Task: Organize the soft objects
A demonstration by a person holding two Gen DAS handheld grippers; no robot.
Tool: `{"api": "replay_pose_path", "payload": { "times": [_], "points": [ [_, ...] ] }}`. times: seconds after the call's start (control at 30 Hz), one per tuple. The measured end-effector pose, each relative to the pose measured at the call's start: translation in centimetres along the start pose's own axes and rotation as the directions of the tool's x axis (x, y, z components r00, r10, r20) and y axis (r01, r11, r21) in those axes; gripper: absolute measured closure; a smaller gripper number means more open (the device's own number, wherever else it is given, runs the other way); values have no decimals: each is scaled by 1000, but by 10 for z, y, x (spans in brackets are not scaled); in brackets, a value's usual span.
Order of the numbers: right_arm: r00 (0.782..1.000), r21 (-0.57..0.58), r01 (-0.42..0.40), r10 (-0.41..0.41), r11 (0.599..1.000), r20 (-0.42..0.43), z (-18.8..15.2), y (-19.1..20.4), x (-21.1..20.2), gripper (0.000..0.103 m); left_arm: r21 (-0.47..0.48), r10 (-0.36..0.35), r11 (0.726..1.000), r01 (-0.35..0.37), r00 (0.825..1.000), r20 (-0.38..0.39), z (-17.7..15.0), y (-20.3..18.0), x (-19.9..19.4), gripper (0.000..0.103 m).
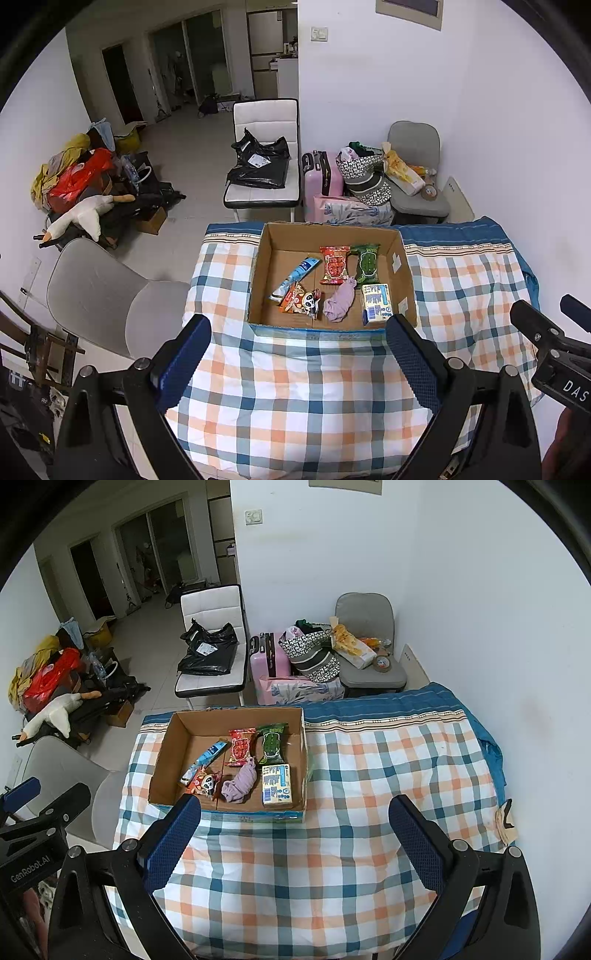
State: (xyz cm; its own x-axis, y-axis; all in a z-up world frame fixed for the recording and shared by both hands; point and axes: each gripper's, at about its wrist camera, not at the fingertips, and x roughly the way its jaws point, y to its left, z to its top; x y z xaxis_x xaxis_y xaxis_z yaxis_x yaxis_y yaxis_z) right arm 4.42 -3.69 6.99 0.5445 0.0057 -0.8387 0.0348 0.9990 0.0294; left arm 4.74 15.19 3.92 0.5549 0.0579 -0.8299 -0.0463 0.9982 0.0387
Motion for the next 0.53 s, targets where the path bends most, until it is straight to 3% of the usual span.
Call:
{"api": "replay_pose_path", "payload": {
  "times": [0.53],
  "points": [
    [1000, -2, -1, 1, 1000, 3, -1, -1, 0, 0, -5, -2, 1000, 2, 1000, 3, 1, -1, 1, 6]
  ]
}}
